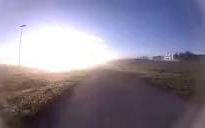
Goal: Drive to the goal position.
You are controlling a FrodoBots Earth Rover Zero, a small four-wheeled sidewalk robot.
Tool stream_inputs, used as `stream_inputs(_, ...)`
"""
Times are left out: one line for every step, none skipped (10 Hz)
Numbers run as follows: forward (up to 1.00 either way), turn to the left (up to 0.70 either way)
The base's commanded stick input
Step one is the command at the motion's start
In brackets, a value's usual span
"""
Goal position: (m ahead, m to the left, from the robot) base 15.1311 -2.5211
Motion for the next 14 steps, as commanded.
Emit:
stream_inputs(0.70,0.00)
stream_inputs(0.70,0.00)
stream_inputs(0.70,0.00)
stream_inputs(0.70,0.00)
stream_inputs(0.70,0.00)
stream_inputs(0.70,0.00)
stream_inputs(0.70,0.00)
stream_inputs(0.70,0.00)
stream_inputs(0.70,0.00)
stream_inputs(0.70,0.00)
stream_inputs(0.70,0.00)
stream_inputs(0.70,0.00)
stream_inputs(0.70,0.00)
stream_inputs(0.70,-0.03)
